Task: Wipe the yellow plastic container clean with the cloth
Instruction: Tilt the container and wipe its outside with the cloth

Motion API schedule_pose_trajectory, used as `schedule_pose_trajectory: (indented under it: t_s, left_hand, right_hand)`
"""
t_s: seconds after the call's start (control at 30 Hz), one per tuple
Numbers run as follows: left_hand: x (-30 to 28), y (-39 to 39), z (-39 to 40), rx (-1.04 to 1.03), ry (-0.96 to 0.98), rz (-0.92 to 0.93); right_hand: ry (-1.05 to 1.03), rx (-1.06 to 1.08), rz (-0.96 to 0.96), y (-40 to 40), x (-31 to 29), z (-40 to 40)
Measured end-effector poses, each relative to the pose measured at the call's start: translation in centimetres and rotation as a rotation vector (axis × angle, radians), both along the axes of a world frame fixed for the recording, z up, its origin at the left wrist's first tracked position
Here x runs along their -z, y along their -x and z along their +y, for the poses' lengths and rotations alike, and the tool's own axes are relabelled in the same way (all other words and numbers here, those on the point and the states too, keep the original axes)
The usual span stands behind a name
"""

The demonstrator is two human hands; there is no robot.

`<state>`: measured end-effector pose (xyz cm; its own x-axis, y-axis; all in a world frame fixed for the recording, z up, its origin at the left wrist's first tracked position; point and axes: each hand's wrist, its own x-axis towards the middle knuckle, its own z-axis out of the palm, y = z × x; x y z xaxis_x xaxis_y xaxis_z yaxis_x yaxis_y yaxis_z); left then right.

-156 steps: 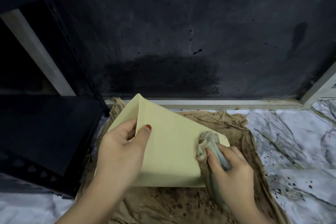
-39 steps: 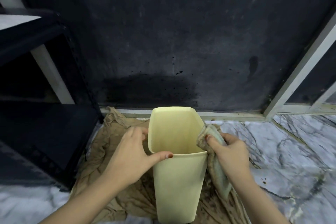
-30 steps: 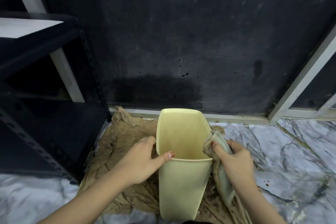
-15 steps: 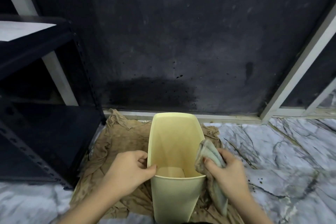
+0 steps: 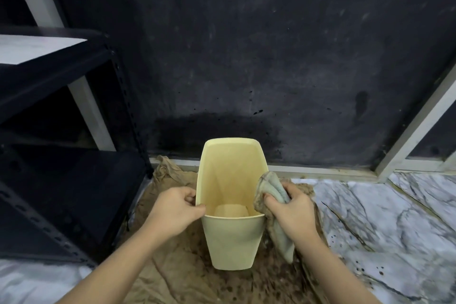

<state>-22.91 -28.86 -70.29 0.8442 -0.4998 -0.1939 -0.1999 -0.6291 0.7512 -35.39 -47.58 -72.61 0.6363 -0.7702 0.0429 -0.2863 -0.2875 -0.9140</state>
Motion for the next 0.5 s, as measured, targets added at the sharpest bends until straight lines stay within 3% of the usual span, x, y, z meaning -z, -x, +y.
schedule_pose_trajectory:
  t_s: [0.3,0.5]
  left_hand:
    - [1.9,0.6,-0.6,-0.005,0.041,-0.021]
    - [1.2,0.7,-0.7,0.021,-0.063,-0.037]
  right_hand:
    - [-0.081,0.033,-0.019,0.9,1.7,0.0]
    - [-0.018,-0.004,0.034,1.0,0.8,-0.1]
